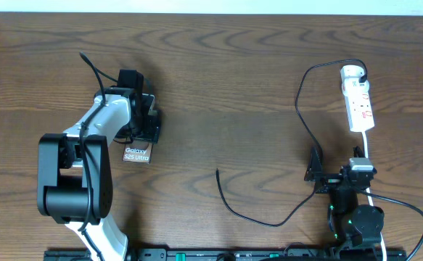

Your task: Plug charger to phone and switch on socket

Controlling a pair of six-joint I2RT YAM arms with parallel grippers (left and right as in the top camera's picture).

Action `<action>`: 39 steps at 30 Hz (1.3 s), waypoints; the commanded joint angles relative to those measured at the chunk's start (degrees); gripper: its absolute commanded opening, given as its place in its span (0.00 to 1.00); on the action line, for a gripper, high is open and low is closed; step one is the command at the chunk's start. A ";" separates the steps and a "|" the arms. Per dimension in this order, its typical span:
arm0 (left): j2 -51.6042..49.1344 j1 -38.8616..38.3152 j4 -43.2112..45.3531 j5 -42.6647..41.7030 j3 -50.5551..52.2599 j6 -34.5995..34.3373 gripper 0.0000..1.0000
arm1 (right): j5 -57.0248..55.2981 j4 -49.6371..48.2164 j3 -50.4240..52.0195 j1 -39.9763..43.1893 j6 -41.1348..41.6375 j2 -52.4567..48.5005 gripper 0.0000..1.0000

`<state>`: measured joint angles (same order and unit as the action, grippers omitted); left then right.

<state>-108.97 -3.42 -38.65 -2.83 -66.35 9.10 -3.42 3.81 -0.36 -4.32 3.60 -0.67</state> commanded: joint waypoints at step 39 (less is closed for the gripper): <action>-1.51 0.50 0.44 3.30 1.73 0.72 0.07 | -0.04 0.24 0.04 -0.24 -0.70 0.35 0.99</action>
<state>-108.86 -3.42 -38.63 -2.79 -66.35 9.13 -3.42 3.81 -0.36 -4.32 3.60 -0.67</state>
